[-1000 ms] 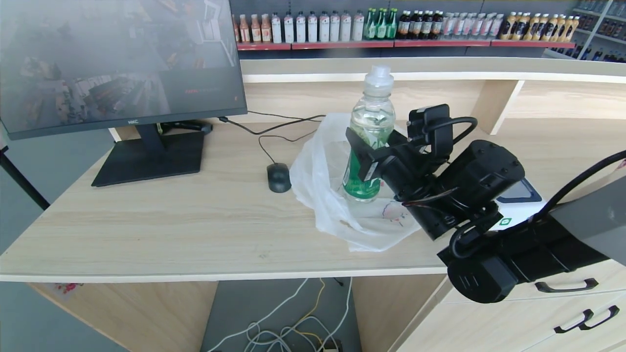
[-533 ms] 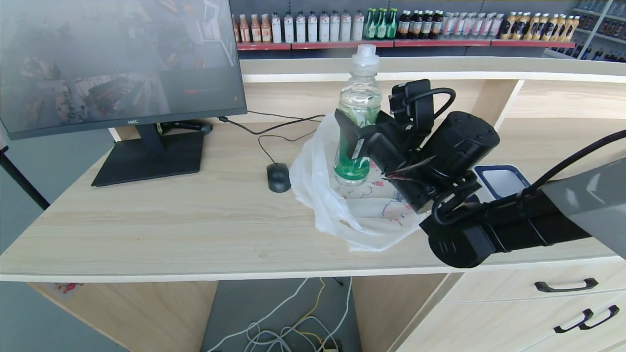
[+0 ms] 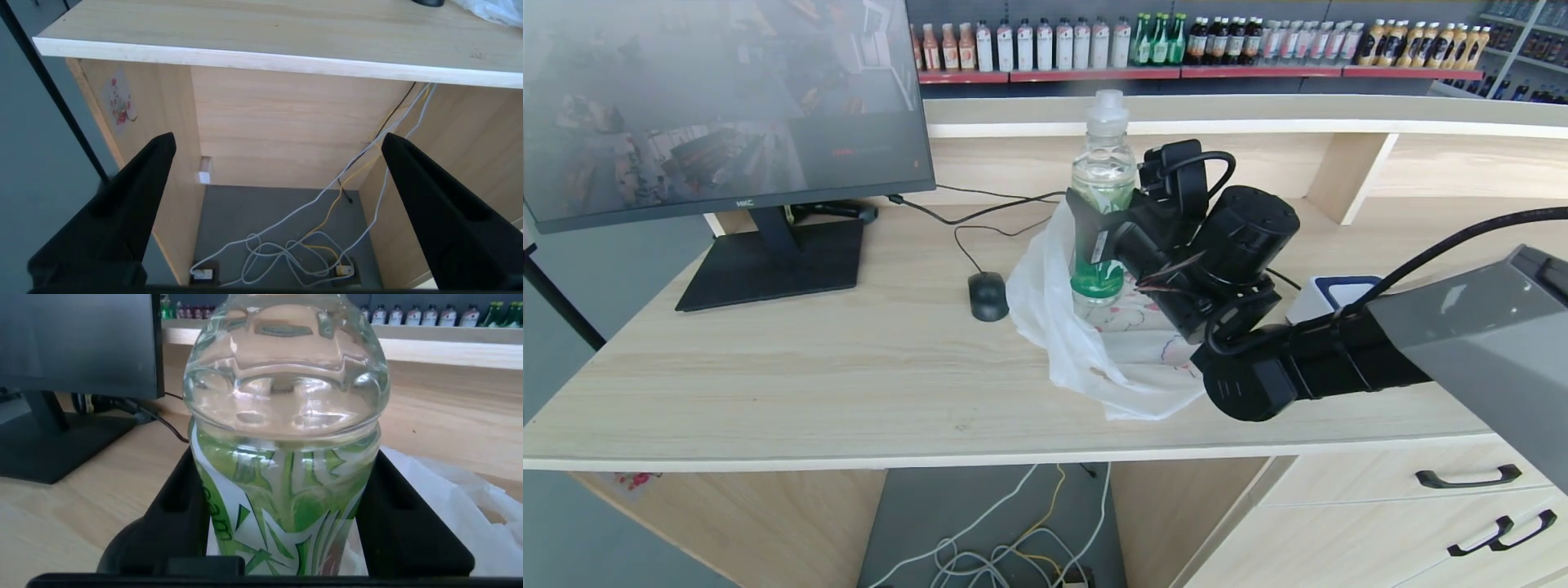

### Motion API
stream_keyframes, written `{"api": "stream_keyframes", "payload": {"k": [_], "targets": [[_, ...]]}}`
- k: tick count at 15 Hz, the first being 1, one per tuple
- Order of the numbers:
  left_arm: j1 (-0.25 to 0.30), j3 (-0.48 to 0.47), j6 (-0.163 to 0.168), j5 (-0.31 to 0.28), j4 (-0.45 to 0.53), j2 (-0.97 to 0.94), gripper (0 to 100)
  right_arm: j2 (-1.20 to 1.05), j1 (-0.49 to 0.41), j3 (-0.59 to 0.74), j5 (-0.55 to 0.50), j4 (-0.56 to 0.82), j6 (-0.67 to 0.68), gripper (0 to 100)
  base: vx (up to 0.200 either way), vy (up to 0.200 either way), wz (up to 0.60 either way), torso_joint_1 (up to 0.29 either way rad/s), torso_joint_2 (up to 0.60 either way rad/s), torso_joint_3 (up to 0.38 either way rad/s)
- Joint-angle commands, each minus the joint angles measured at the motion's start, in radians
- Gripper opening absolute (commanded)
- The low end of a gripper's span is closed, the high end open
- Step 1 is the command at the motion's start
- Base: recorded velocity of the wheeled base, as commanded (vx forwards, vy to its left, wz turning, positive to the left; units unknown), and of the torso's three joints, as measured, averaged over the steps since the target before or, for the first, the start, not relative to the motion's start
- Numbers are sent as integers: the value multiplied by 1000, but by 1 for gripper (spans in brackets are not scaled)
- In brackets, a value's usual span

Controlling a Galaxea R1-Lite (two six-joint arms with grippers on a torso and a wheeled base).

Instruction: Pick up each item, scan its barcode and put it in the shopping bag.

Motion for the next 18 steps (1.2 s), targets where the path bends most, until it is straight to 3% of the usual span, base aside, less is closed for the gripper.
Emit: {"api": "stream_keyframes", "payload": {"k": [1, 18], "targets": [[0, 0, 0, -1, 0, 0, 100, 18, -3, -2, 0, -2, 1, 0, 0, 0, 0, 0, 0, 0], [0, 0, 0, 0, 0, 0, 100, 114, -30, -51, 20, -26, 4, 0, 0, 0, 0, 0, 0, 0]]}}
